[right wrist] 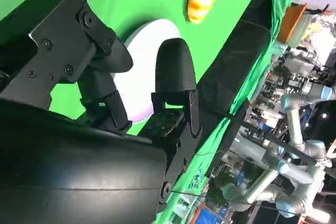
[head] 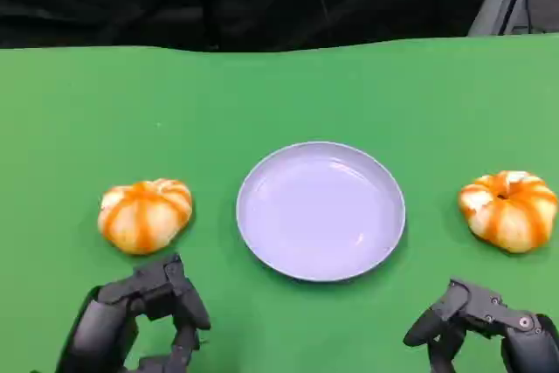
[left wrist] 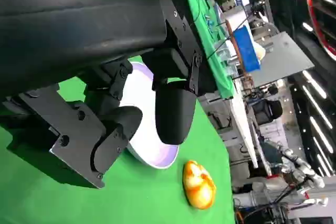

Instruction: Grasp the bread from the table and place it into the plate.

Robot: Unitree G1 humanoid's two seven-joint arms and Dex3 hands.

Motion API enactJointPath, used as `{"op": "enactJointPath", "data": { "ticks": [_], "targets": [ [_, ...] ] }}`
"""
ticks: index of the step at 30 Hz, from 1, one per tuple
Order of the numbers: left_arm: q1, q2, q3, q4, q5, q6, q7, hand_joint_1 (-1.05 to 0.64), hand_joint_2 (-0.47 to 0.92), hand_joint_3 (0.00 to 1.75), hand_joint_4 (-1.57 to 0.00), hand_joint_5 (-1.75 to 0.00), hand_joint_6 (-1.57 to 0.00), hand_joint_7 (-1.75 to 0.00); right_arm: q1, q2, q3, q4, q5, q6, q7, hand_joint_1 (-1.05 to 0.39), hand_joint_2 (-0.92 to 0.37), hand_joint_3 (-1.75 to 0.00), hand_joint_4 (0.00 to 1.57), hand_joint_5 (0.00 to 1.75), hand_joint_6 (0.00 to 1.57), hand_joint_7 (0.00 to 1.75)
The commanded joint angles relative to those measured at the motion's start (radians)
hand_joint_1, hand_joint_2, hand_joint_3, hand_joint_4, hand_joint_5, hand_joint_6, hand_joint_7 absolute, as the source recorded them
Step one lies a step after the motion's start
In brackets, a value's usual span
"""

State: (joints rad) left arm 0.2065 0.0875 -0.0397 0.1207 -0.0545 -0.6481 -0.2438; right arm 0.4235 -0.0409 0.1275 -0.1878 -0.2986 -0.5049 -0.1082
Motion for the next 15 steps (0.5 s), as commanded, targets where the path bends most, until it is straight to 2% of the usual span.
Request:
{"op": "enactJointPath", "data": {
  "ticks": [1,13,15],
  "targets": [
    [-0.003,0.015,0.013,0.006,-0.008,-0.009,-0.002,0.10,0.38,1.42,-0.80,-1.75,-0.76,-1.58,0.000,-0.005,-0.007,-0.001,0.009,-0.002,-0.004,0.14,-0.29,-1.37,0.82,1.62,0.82,1.27],
    [-0.001,0.016,0.011,0.002,-0.009,-0.005,-0.003,0.08,0.39,1.39,-0.80,-1.75,-0.76,-1.56,-0.001,-0.003,-0.008,-0.001,0.003,-0.005,-0.009,0.15,-0.29,-1.37,0.83,1.63,0.83,1.27],
    [-0.006,0.015,0.013,0.007,-0.015,-0.008,-0.004,0.08,0.42,1.35,-0.77,-1.70,-0.74,-1.52,-0.002,-0.003,-0.007,-0.003,0.005,0.000,-0.006,0.14,-0.29,-1.37,0.82,1.62,0.83,1.27]
  ]
}}
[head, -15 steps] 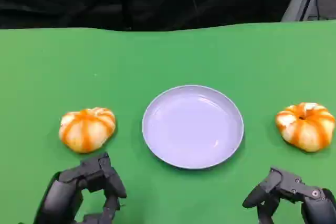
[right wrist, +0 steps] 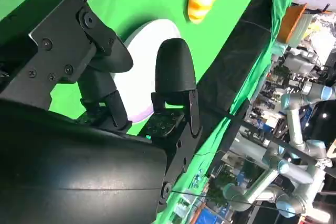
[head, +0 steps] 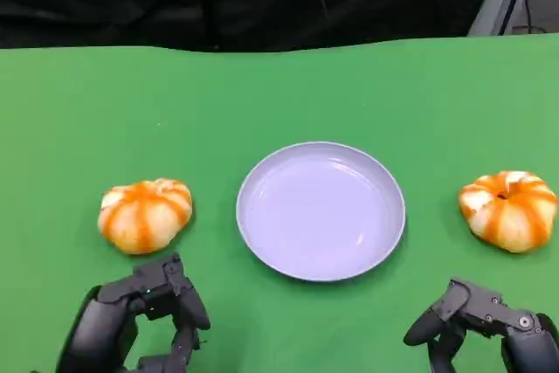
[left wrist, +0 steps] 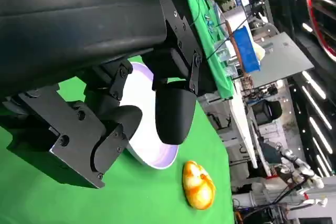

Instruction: Grasp the bread from the table and place it into the plate.

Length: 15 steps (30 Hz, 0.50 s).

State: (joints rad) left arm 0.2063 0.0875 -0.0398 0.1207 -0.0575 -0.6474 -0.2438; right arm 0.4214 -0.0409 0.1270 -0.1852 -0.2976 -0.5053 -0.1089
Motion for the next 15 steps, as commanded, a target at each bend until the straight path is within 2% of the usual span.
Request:
{"op": "enactJointPath", "data": {
  "ticks": [1,3,6,7,8,9,11,15],
  "targets": [
    [-0.008,0.014,0.014,0.009,-0.013,-0.011,-0.004,0.08,0.44,1.31,-0.75,-1.66,-0.73,-1.46,0.000,-0.003,-0.005,-0.007,0.005,0.002,-0.004,0.14,-0.30,-1.37,0.82,1.62,0.82,1.27],
    [-0.007,0.009,0.017,0.004,-0.019,0.001,0.002,0.05,0.51,1.17,-0.74,-1.52,-0.72,-1.32,-0.002,-0.003,-0.006,-0.002,0.002,-0.005,-0.007,0.14,-0.29,-1.37,0.82,1.62,0.82,1.27],
    [-0.015,0.012,0.019,-0.016,-0.038,0.065,0.001,-0.03,0.70,0.75,-0.66,-1.17,-0.70,-0.82,-0.008,-0.003,-0.007,0.003,0.002,-0.005,-0.009,0.13,-0.29,-1.38,0.83,1.63,0.82,1.27],
    [-0.024,0.026,0.020,-0.023,-0.024,0.088,0.000,-0.04,0.73,0.67,-0.65,-1.12,-0.71,-0.73,-0.010,-0.001,-0.006,0.002,0.006,-0.001,-0.007,0.13,-0.29,-1.38,0.83,1.63,0.82,1.27],
    [-0.029,0.036,0.022,-0.029,-0.013,0.105,-0.001,-0.08,0.79,0.54,-0.61,-1.00,-0.67,-0.56,-0.012,-0.001,-0.006,0.002,0.008,0.003,-0.006,0.13,-0.29,-1.38,0.82,1.63,0.82,1.27],
    [-0.039,0.051,0.025,-0.035,0.012,0.123,0.004,-0.10,0.84,0.42,-0.61,-0.94,-0.69,-0.43,-0.013,0.001,-0.005,0.003,0.009,0.005,-0.005,0.13,-0.29,-1.38,0.82,1.62,0.82,1.27],
    [-0.057,0.083,0.030,-0.059,0.077,0.169,0.018,-0.23,0.91,0.23,-0.51,-0.75,-0.61,-0.20,-0.015,0.001,-0.005,0.004,0.009,0.006,-0.006,0.14,-0.29,-1.39,0.83,1.63,0.82,1.27],
    [-0.083,0.132,0.031,-0.129,0.215,0.287,0.050,-0.38,0.92,0.14,-0.36,-0.57,-0.48,-0.05,-0.017,-0.003,-0.009,0.003,0.002,0.005,-0.008,0.13,-0.28,-1.40,0.83,1.64,0.82,1.27]
  ]
}}
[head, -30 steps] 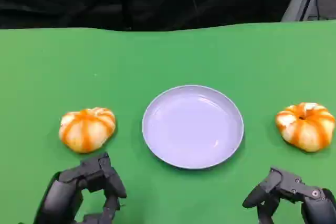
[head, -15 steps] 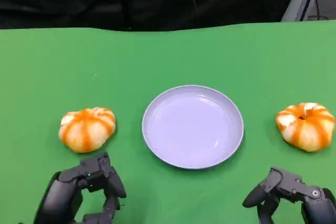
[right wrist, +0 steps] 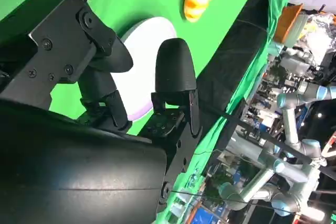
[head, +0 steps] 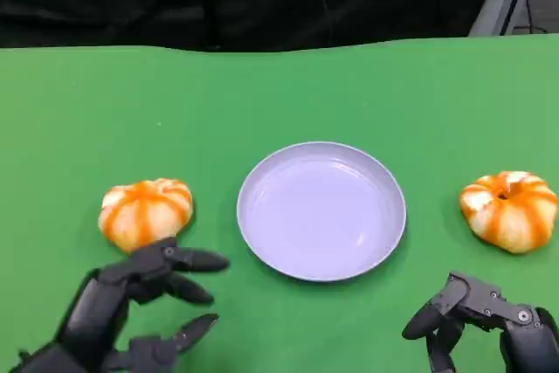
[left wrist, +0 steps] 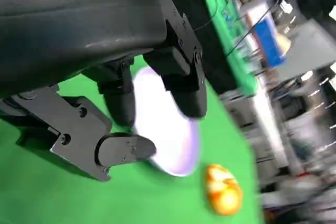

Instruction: Grasp the bread from the table and place it into the plate.

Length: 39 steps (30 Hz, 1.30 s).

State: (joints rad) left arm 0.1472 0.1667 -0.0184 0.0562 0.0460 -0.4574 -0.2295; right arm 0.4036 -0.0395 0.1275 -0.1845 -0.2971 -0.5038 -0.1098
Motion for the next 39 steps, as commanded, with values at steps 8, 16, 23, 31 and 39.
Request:
{"op": "enactJointPath", "data": {
  "ticks": [8,16,23,31,39],
  "targets": [
    [-0.150,0.180,-0.038,-0.066,0.505,0.201,0.165,-0.43,0.92,0.06,-0.23,-0.42,-0.36,0.00,-0.001,0.000,-0.004,-0.008,0.009,0.022,-0.001,0.12,-0.29,-1.38,0.82,1.64,0.82,1.28],
    [-0.172,0.201,-0.062,-0.033,0.540,0.193,0.215,-0.42,0.92,0.03,-0.23,-0.39,-0.36,0.00,-0.001,0.000,-0.004,-0.009,0.009,0.023,-0.002,0.12,-0.30,-1.37,0.82,1.64,0.81,1.28],
    [-0.286,0.201,-0.136,0.094,0.655,0.270,0.246,-0.44,0.91,0.02,-0.22,-0.37,-0.36,0.00,0.001,0.000,-0.003,-0.010,0.012,0.023,0.001,0.12,-0.30,-1.37,0.82,1.64,0.81,1.28],
    [-0.500,0.191,-0.288,0.359,0.829,0.406,0.340,-0.48,0.89,0.00,-0.12,-0.36,-0.31,0.00,0.007,0.004,0.001,-0.018,0.003,0.024,-0.002,0.10,-0.30,-1.37,0.82,1.64,0.82,1.28],
    [-0.509,0.202,-0.312,0.368,0.810,0.415,0.356,-0.48,0.89,0.00,-0.11,-0.39,-0.31,0.00,0.007,0.004,0.001,-0.017,0.003,0.024,-0.002,0.10,-0.30,-1.37,0.82,1.64,0.82,1.28]
  ]
}}
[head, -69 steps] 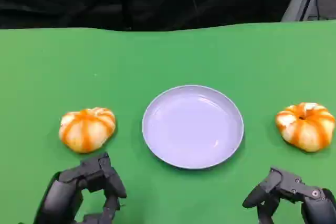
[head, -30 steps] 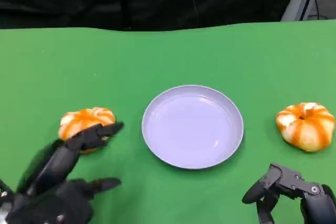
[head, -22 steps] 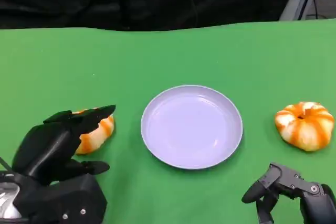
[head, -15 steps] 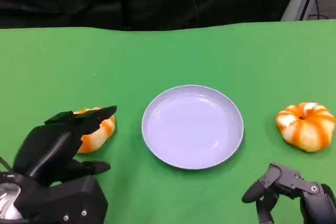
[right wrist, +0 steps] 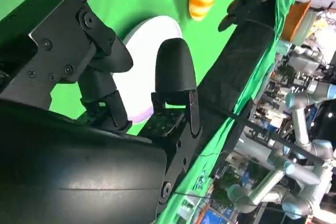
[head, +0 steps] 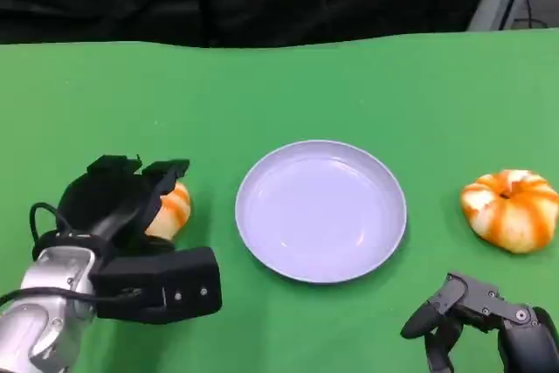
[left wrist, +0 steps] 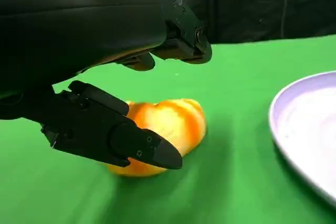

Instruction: Grasp the bread from the table and place it into the plate.

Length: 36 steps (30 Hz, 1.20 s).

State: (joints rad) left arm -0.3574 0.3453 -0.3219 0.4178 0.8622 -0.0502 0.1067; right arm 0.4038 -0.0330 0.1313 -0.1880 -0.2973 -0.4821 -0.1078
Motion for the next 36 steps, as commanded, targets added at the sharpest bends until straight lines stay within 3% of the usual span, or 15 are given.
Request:
{"op": "enactJointPath", "data": {
  "ticks": [1,8,34,36],
  "targets": [
    [-0.002,0.024,-0.013,0.000,-0.005,0.012,0.015,-0.48,0.89,0.00,-0.11,-0.39,-0.31,0.00,0.007,-0.002,-0.002,-0.016,0.005,0.004,-0.003,0.10,-0.30,-1.37,0.82,1.64,0.82,1.28],
    [-0.076,-0.001,-0.090,0.101,0.046,0.114,0.004,-0.50,0.89,0.00,-0.06,-0.37,-0.26,0.00,0.013,0.000,0.001,-0.028,0.009,0.016,0.002,0.10,-0.30,-1.37,0.82,1.68,0.81,1.28],
    [-0.135,-0.016,-0.149,0.197,0.019,0.144,0.025,-0.49,0.89,0.00,-0.06,-0.34,-0.26,0.00,0.017,0.000,0.003,-0.035,0.008,0.021,0.001,0.11,-0.31,-1.36,0.81,1.69,0.81,1.27],
    [-0.205,-0.079,-0.169,0.377,0.009,0.160,0.005,-0.48,0.88,0.00,-0.07,-0.34,-0.27,0.00,0.027,0.001,0.007,-0.050,0.003,0.026,0.002,0.10,-0.31,-1.36,0.82,1.70,0.81,1.27]
  ]
}}
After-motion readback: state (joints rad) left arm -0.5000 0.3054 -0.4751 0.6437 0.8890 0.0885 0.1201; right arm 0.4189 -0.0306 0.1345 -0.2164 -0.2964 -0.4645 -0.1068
